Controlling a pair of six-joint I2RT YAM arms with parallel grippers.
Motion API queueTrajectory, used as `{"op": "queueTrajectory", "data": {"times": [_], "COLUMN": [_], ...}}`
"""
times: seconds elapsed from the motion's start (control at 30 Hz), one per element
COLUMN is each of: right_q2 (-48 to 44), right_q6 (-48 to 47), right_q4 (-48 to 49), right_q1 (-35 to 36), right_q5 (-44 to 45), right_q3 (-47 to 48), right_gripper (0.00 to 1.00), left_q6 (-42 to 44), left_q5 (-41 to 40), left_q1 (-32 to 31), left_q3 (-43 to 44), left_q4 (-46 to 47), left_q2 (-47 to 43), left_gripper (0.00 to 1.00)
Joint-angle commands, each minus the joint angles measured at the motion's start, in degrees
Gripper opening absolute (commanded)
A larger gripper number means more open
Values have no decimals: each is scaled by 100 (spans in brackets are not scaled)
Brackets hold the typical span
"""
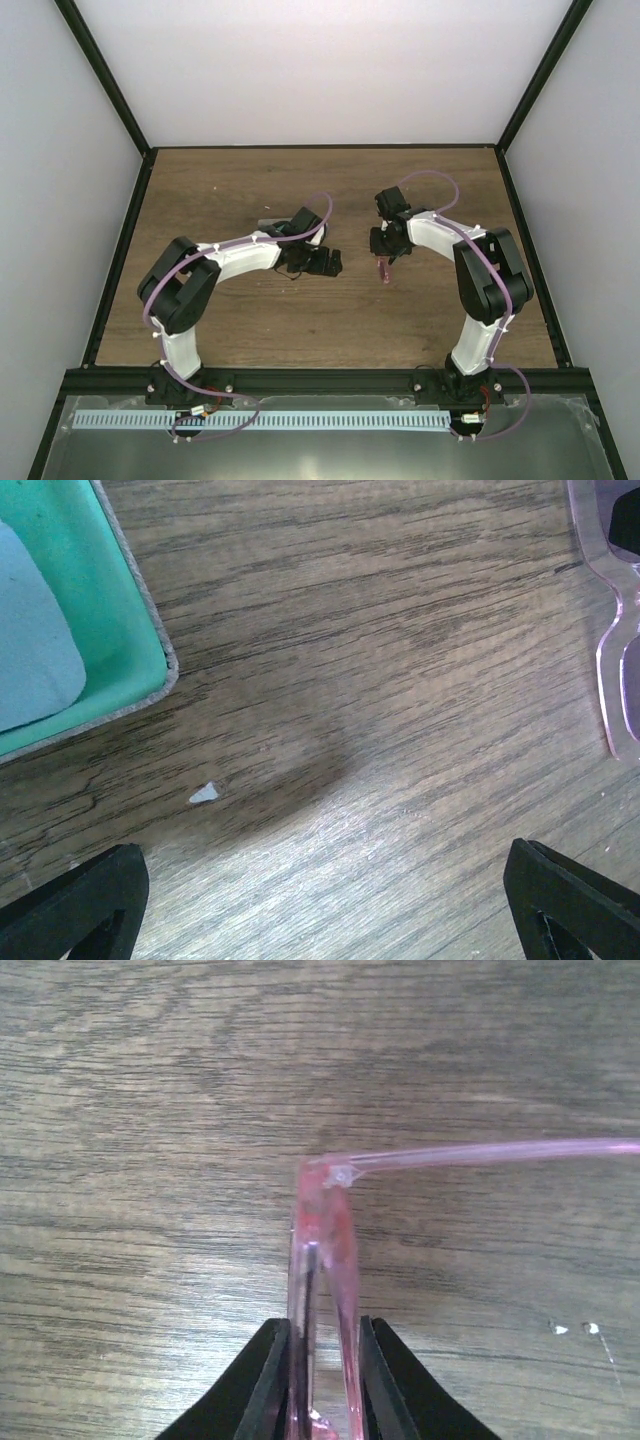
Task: Organize the sunglasses
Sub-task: Fold the sunglasses at the center of the board.
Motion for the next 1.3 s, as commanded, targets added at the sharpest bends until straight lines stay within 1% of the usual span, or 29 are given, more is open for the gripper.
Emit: {"op": "queueTrajectory", "data": {"times": [0.0, 0.03, 0.07, 0.1, 0.23, 0.4, 0.53, 0.6, 0.63, 0.8, 0.97, 1.27], "right_q2": [-226, -285, -348, -406, -665, -768, -647, -435, -324, 54, 280, 33], "right_q6": [-45, -90, -133, -181, -309, -533, -1027, -1443, -1562, -1768, -1839, -1718], "right_q4": [-137, -132, -116, -127, -116, -31, 83, -14, -63, -131, -69, 455], "right_q1": [35, 35, 41, 37, -82, -563, -892, -914, -925, -957, -957, -954], "right_q5": [124, 126, 127, 149, 361, 464, 445, 400, 430, 297, 157, -49], "right_q3": [259, 263, 279, 288, 351, 360, 441, 643, 731, 1002, 977, 330], "right_gripper": [26, 36, 43, 46, 47, 47, 56, 65, 66, 68, 69, 75], "left_q6": [19, 19, 16, 11, 43, 143, 226, 255, 273, 417, 644, 1037], "left_q5": [126, 157, 180, 205, 298, 448, 523, 551, 575, 628, 585, 575], "left_q1": [-5, 1, -3, -3, -2, -13, -14, -12, -13, -13, -4, 21], "left_q3": [60, 80, 100, 129, 277, 593, 875, 994, 1045, 1325, 1600, 1864], "left_q4": [154, 163, 173, 176, 161, 49, -77, -123, -143, -350, -614, -829], "left_q2": [171, 190, 211, 229, 323, 483, 646, 730, 783, 976, 1077, 1147], "left_gripper": [100, 100, 100, 100, 100, 100, 99, 99, 99, 99, 99, 99]}}
